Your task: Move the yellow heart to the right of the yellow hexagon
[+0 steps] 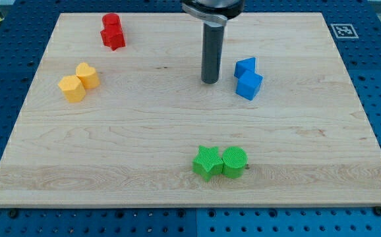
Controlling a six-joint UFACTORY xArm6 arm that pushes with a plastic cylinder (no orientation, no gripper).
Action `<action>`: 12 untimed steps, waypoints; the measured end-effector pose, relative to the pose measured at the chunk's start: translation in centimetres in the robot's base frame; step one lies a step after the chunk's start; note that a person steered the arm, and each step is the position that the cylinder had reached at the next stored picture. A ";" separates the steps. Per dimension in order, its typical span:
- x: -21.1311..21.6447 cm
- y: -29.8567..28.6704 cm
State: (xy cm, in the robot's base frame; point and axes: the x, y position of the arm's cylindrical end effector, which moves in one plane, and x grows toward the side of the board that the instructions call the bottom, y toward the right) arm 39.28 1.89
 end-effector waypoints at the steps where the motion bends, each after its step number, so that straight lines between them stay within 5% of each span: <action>1: 0.0 -3.1; 5: -0.7 -3.9; 12: -4.6 -24.7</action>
State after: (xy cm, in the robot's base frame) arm 34.64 -22.83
